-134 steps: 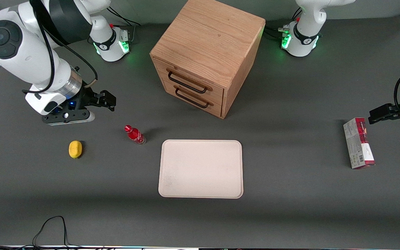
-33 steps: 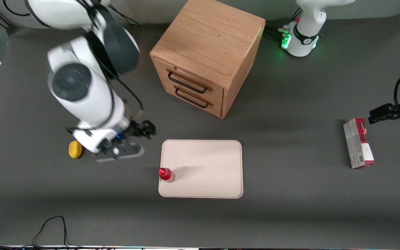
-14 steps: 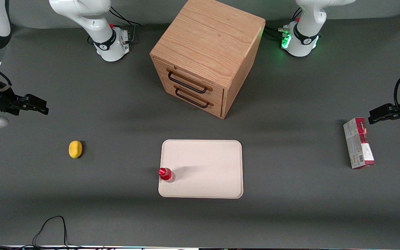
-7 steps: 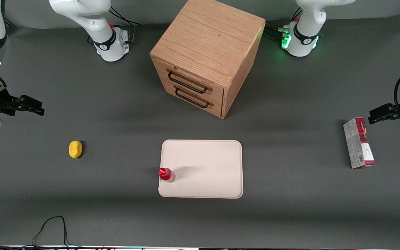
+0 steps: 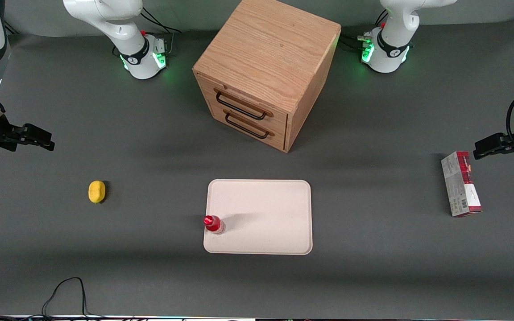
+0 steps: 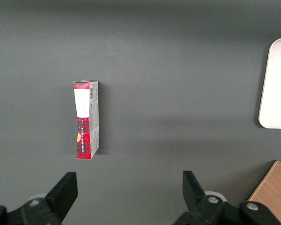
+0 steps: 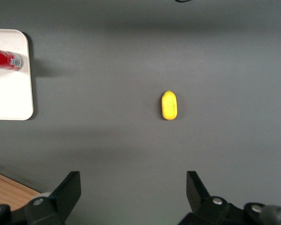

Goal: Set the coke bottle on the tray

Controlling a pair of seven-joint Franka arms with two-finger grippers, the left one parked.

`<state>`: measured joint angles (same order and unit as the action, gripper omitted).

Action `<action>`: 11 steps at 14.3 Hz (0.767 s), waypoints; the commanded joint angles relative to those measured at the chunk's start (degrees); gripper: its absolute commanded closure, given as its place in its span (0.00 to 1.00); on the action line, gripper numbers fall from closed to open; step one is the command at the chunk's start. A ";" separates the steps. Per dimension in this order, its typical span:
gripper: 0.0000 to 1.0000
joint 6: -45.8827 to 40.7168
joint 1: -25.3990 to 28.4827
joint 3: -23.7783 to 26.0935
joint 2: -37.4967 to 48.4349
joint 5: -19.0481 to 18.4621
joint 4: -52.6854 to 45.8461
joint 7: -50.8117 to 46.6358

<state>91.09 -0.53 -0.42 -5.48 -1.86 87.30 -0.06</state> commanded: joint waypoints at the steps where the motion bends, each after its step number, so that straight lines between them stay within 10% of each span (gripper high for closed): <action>1: 0.00 -0.56 0.00 -0.45 -1.38 0.98 -2.05 1.38; 11: 0.00 3.30 0.09 -0.63 1.08 1.25 2.00 0.85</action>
<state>93.45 -0.54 -0.49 -5.97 -1.86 87.67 -0.06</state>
